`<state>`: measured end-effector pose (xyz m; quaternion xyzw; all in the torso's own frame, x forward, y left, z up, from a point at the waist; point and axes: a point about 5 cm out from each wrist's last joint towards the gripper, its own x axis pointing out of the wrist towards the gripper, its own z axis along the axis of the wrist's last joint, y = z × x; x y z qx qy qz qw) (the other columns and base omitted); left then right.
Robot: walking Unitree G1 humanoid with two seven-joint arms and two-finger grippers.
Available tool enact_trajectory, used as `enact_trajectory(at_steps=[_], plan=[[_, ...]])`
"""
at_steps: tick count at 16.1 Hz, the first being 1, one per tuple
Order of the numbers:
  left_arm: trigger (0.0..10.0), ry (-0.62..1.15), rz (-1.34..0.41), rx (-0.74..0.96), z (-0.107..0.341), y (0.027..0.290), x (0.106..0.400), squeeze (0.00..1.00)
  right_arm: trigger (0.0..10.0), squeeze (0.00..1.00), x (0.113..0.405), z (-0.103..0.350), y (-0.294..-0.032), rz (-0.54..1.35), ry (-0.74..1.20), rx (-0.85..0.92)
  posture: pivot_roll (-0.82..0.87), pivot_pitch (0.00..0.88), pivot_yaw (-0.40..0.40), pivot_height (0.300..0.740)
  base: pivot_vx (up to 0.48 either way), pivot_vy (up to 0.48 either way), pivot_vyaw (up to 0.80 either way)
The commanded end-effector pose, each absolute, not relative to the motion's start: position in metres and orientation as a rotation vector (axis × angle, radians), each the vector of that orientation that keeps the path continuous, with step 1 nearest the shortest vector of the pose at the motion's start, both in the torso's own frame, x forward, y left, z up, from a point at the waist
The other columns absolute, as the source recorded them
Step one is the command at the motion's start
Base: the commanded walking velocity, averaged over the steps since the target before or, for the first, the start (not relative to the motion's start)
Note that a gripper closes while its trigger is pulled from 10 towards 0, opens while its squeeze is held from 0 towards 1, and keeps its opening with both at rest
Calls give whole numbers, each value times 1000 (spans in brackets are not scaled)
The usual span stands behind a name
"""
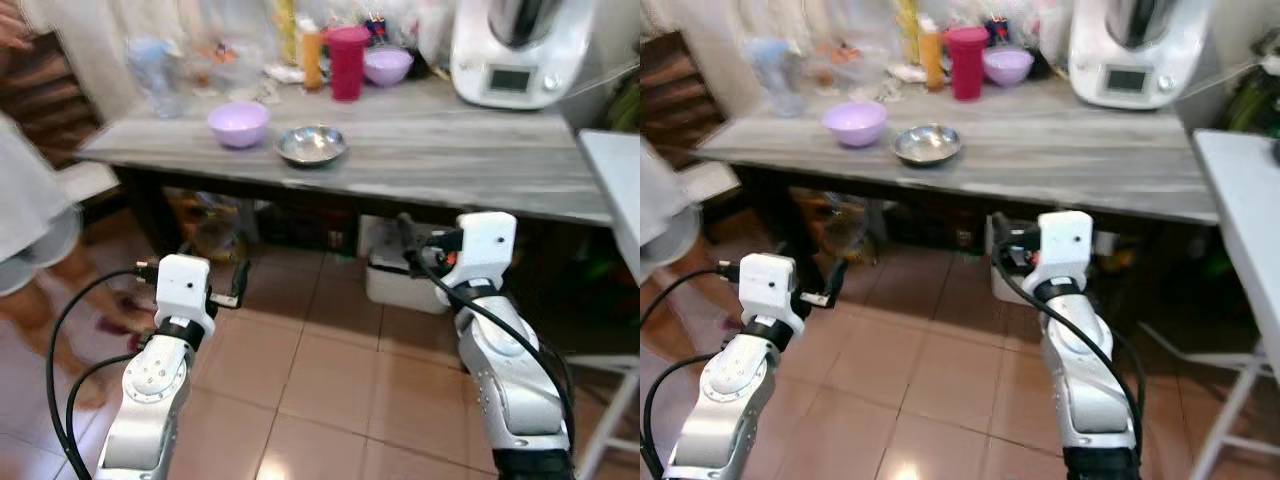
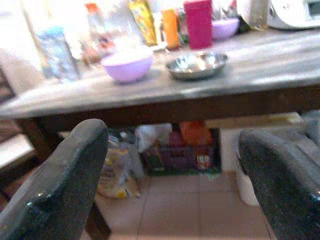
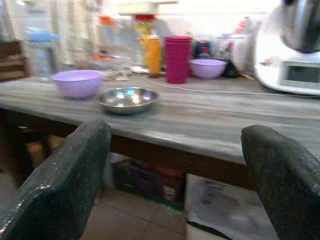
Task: Setting the table
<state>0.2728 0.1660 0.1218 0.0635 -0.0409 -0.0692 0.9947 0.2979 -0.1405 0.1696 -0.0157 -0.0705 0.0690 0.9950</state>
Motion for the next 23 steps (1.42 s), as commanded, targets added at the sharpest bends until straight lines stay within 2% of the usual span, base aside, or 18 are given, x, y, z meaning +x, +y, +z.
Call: enact_trajectory(at_steps=[1,5,8,13,17,21,23], plan=[[10000,-94,-145,136,125,166,274,0,10000,0,298,169,-142,135,-139,-27,-163,74,71,740,0,0,0],[10000,-92,-155,124,126,165,276,0,10000,0,298,168,-141,138,-132,-30,-164,73,74,740,0,0,0],[10000,-94,-164,119,126,163,277,0,10000,0,298,168,-141,139,-128,-31,-164,73,73,740,0,0,-444],[10000,-92,-170,106,126,162,276,0,10000,0,297,168,-142,139,-129,-32,-166,78,70,740,0,-360,-781],[10000,-92,-170,102,125,161,276,0,10000,0,297,167,-142,144,-132,-27,-160,62,65,740,0,-360,-111],[10000,-110,-160,93,129,160,282,0,10000,0,303,172,-142,152,-146,-39,-161,56,61,740,0,-362,-742],[10000,-104,-156,95,127,161,279,0,10000,0,299,167,-139,159,-134,-33,-157,73,64,740,0,-360,0]])
